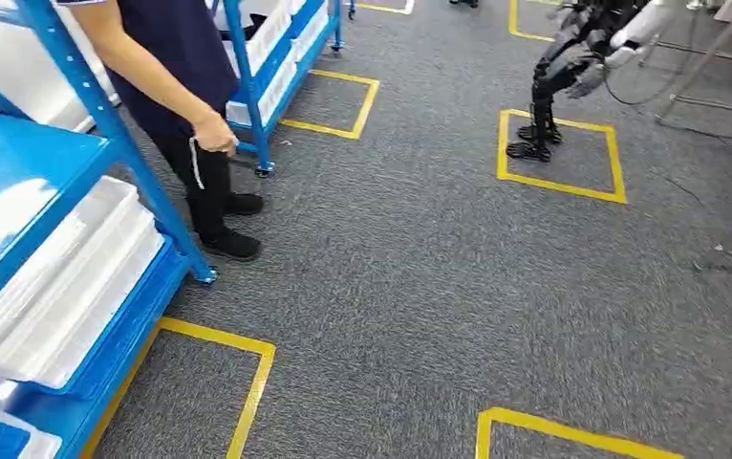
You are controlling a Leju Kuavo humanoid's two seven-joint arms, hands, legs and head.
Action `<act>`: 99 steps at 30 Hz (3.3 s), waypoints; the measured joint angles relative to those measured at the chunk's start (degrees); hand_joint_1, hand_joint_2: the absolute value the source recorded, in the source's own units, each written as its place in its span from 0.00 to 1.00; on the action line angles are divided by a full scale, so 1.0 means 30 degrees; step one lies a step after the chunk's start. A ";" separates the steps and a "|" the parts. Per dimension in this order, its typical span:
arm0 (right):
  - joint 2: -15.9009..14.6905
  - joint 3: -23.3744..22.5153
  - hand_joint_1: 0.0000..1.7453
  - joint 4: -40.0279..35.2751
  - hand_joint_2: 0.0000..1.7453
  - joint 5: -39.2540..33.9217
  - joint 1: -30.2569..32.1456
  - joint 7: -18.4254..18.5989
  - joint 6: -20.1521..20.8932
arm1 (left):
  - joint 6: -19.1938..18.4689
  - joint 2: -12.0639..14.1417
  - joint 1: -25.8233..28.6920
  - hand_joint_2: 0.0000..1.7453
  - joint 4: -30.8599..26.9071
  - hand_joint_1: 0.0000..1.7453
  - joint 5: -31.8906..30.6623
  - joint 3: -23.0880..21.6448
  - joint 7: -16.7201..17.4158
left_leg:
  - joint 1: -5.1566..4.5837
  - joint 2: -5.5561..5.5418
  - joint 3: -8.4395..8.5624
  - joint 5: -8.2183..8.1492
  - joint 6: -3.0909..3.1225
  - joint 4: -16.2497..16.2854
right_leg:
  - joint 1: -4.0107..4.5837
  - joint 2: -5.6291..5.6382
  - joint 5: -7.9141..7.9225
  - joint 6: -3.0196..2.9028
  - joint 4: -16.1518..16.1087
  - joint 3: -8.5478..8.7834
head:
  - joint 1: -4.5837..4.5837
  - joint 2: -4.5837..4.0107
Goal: Take the parts from the cabinet and place them on the table.
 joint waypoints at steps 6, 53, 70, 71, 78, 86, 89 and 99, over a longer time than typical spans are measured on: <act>0.0102 0.0000 0.00 0.0000 0.00 -0.0022 -0.0072 -0.0066 0.0227 | 0.0182 0.0115 0.0077 0.00 0.0007 0.00 0.0000 0.0000 0.0000 | -0.0132 0.1121 -0.0450 -0.0812 -0.0308 0.0890 | -0.0359 -0.1196 0.0691 -0.0004 -0.1692 0.0858 | -0.0014 -0.0007; 0.1246 -0.0036 0.00 0.0197 0.00 -0.0299 -0.0357 -0.0772 0.0590 | 0.0328 0.1858 -0.0058 0.00 0.0015 0.00 -0.0080 -0.0947 0.0248 | 0.0283 0.2364 0.1027 0.0007 -0.0006 -0.0999 | -0.1053 -0.1388 -0.1665 0.1449 0.1746 -0.0367 | -0.0058 -0.0007; 0.1049 -0.0174 0.00 0.0197 0.00 -0.0466 -0.0285 -0.0605 0.0270 | 0.0277 0.1654 -0.0130 0.00 0.0015 0.00 -0.0066 -0.1188 0.0124 | 0.0479 0.1708 -0.1891 -0.2539 -0.1208 0.4180 | -0.1194 -0.1080 -0.0015 0.0716 -0.0024 0.0070 | -0.0065 -0.0006; 0.1049 -0.0263 0.00 0.0197 0.00 -0.0540 -0.0277 -0.0605 0.0182 | 0.0262 0.1639 -0.0104 0.00 0.0015 0.00 -0.0058 -0.1188 0.0102 | 0.0479 0.1754 -0.2308 -0.2904 -0.1204 0.5278 | -0.1137 -0.1284 -0.0006 0.0703 -0.0013 0.0012 | -0.0072 -0.0007; 0.1078 -0.0502 0.00 0.0204 0.00 -0.0685 -0.0370 -0.0444 -0.0022 | 0.0132 0.1698 -0.0122 0.00 0.0051 0.00 -0.0051 -0.1217 -0.0437 | -0.0103 0.2325 0.1234 -0.0894 -0.0234 -0.0763 | -0.0953 -0.1886 -0.0175 0.0999 -0.0085 0.0033 | -0.0066 -0.0006; 0.0940 -0.0714 0.00 0.0204 0.00 -0.0714 -0.0360 -0.0372 -0.0022 | 0.0029 0.1566 0.0104 0.00 0.0051 0.00 -0.0044 -0.1231 -0.0576 | 0.0143 0.1971 0.2459 -0.0946 0.0309 -0.1618 | -0.1395 -0.0928 -0.1852 0.1941 0.5265 -0.2895 | -0.0036 -0.0007; 0.0845 -0.0758 0.00 0.0204 0.00 -0.0714 -0.0218 -0.0342 -0.0022 | 0.0029 0.1450 0.0184 0.00 0.0051 0.00 -0.0051 -0.1231 -0.0576 | 0.0373 0.1756 0.3221 -0.1511 -0.0037 -0.1605 | -0.1614 -0.0941 -0.1184 0.2284 0.4108 -0.3100 | -0.0043 0.0000; 0.0787 -0.0852 0.00 0.0226 0.00 -0.0670 -0.0017 -0.0313 -0.0007 | 0.0073 0.1355 -0.0036 0.00 0.0058 0.00 -0.0044 -0.1231 -0.0620 | 0.0599 0.1806 0.1257 -0.0976 -0.1228 0.3762 | -0.1579 -0.1159 0.0621 0.1034 0.0101 -0.0614 | -0.0094 0.0000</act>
